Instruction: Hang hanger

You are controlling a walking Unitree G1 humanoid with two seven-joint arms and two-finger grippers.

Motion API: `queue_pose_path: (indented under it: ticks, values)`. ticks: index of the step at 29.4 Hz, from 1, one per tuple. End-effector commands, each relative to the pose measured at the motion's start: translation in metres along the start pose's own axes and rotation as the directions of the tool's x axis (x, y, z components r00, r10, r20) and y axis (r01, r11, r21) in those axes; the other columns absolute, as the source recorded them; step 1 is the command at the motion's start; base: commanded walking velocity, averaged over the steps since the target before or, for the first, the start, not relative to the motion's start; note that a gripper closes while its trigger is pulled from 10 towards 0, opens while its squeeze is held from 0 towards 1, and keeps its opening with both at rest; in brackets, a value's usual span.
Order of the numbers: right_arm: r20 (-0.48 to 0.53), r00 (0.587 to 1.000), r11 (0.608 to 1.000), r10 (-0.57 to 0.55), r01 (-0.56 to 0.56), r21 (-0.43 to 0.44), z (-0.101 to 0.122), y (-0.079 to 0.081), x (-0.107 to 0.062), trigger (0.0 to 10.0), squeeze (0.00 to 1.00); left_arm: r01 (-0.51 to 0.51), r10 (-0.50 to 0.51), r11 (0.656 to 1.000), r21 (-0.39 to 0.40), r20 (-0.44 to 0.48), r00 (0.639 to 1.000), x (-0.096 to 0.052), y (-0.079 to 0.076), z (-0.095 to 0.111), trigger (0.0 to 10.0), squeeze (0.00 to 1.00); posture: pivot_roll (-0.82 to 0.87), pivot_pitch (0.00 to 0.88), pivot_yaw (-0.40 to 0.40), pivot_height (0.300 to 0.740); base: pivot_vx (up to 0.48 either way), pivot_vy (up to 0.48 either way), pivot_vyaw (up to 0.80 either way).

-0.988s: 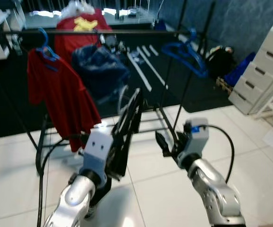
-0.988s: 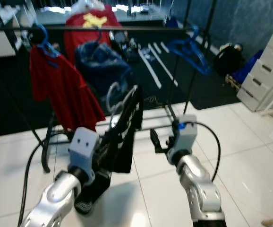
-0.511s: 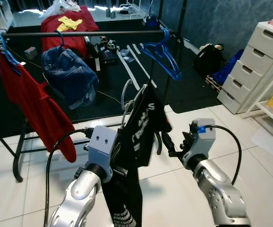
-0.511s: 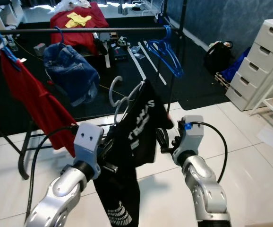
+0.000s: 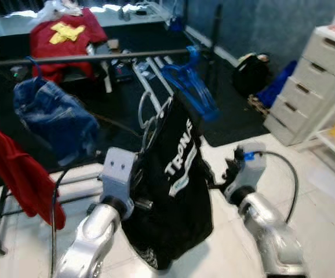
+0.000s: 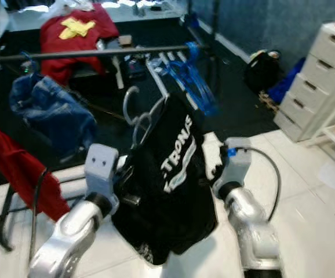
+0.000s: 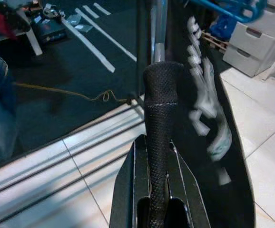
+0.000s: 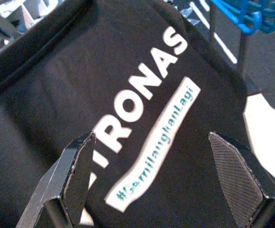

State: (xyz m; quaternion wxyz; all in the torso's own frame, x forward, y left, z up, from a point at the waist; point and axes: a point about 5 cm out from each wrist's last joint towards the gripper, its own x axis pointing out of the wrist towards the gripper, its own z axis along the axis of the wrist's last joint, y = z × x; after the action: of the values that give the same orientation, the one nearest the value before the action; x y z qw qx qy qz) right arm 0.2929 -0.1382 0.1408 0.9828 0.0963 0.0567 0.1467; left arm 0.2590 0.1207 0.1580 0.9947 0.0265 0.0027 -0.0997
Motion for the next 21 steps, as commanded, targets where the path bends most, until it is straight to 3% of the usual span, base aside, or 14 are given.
queue_pose_path:
  ticks: [1, 5, 15, 21]
  values:
    - [0.004, 0.999, 0.999, -0.033, 0.033, -0.011, 0.001, -0.009, -0.005, 10.0, 0.0, 0.013, -0.013, 1.0, 0.002, 0.015, 1.0, 0.0, -0.004, 0.004, 10.0, 0.0, -0.1, 0.11, -0.034, 0.74, 0.458, 0.0, 0.0]
    - [0.013, 1.0, 0.999, 0.011, -0.01, -0.034, 0.002, -0.003, -0.005, 10.0, 0.0, -0.002, 0.002, 1.0, 0.0, 0.016, 1.0, 0.002, -0.001, 0.006, 10.0, 0.0, -0.1, 0.112, -0.035, 0.74, 0.45, 0.0, 0.77]
    - [0.01, 1.0, 1.0, 0.018, -0.018, -0.017, 0.002, -0.002, -0.005, 10.0, 0.0, -0.063, 0.063, 0.998, -0.007, 0.006, 0.998, 0.003, 0.005, 0.008, 10.0, 0.0, -0.11, 0.112, -0.031, 0.74, 0.452, 0.0, 0.0]
    - [0.008, 1.0, 1.0, 0.018, -0.018, -0.014, 0.002, -0.002, -0.005, 10.0, 0.0, -0.126, 0.126, 0.991, -0.038, 0.003, 0.992, 0.002, 0.011, 0.006, 10.0, 0.0, -0.11, 0.112, -0.029, 0.74, 0.0, 0.0, 0.0]
